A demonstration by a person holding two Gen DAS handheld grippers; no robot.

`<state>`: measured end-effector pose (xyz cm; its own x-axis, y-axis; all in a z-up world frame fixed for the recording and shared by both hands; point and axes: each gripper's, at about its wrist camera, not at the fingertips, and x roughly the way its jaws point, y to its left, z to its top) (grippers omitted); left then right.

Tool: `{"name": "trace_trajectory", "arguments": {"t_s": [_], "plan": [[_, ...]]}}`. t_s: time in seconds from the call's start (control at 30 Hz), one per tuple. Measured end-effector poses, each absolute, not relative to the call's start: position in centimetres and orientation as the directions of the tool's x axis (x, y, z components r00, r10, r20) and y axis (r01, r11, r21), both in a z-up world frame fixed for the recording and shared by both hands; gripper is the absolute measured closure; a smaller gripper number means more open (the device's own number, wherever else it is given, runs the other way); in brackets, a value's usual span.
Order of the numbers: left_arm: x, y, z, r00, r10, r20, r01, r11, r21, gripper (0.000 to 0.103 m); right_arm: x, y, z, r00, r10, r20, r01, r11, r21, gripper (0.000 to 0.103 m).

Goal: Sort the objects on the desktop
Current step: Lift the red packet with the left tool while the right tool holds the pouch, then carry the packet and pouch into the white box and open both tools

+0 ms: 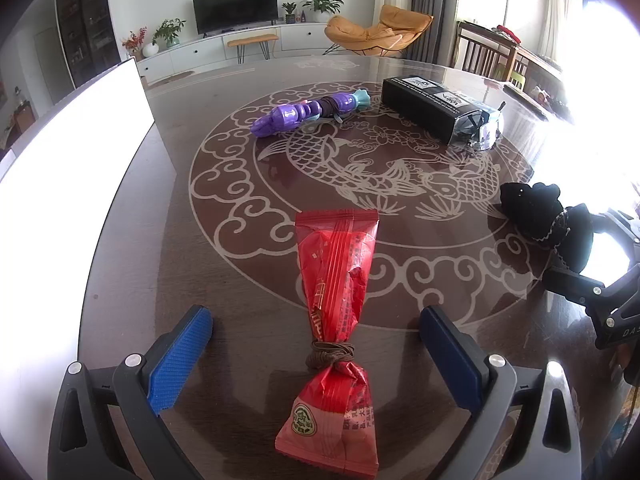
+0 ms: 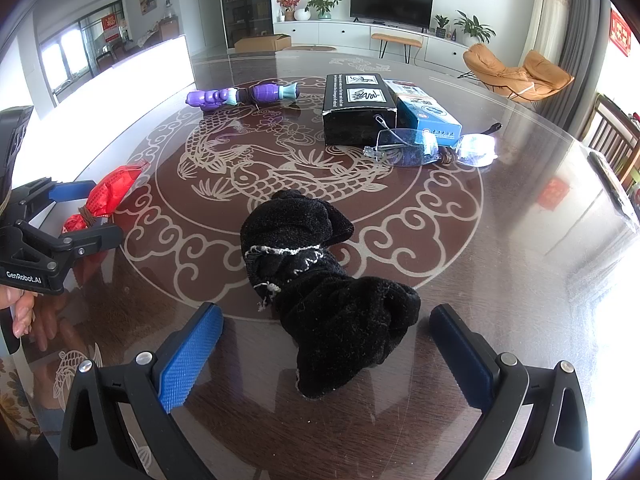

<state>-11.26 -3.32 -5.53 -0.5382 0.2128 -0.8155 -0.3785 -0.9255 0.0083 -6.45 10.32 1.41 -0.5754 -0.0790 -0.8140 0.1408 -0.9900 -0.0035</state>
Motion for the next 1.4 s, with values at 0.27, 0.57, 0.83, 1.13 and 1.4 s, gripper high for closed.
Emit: {"name": "trace_trajectory", "arguments": {"t_s": [0.27,0.57,0.83,1.13,1.4], "plan": [[-11.3,-3.3,-5.6,-0.535,0.217,-0.816,-0.381,-0.925,0.005,0.0,-6.4,10.3,1.4,-0.575,-0.079,-0.814,0.141,-0.99,-0.003,0.0],[-10.8,-3.1,-5.3,-0.487,0.233,-0.842,-0.453,-0.891,0.015,0.007,-6.4,10.3,1.4,-0.575,-0.08,-0.814,0.141,-0.99,-0.003,0.0],[-8.5,-2.0,-4.6,-0.527,0.297,-0.796,-0.518,-0.855,0.023,0.082,-9.4,11.1,4.1,-0.409,-0.142,-0.901,0.206,-0.977,0.06,0.007],[-5.0,-5.6,-0.5,-0.561,0.409,-0.719,-0.495,-0.863,-0.104,0.082,-9.5,6.8,5.9,-0.383,-0.099,-0.918,0.295,-0.955,-0.02,0.067],[-1.0,-13.7,9.2,-0.707,0.424,-0.567,-0.405,-0.899,-0.167,0.082,-9.7,-2.9,17.4,-0.537,-0.321,-0.78,0.418,-0.904,0.084,0.067]]}}
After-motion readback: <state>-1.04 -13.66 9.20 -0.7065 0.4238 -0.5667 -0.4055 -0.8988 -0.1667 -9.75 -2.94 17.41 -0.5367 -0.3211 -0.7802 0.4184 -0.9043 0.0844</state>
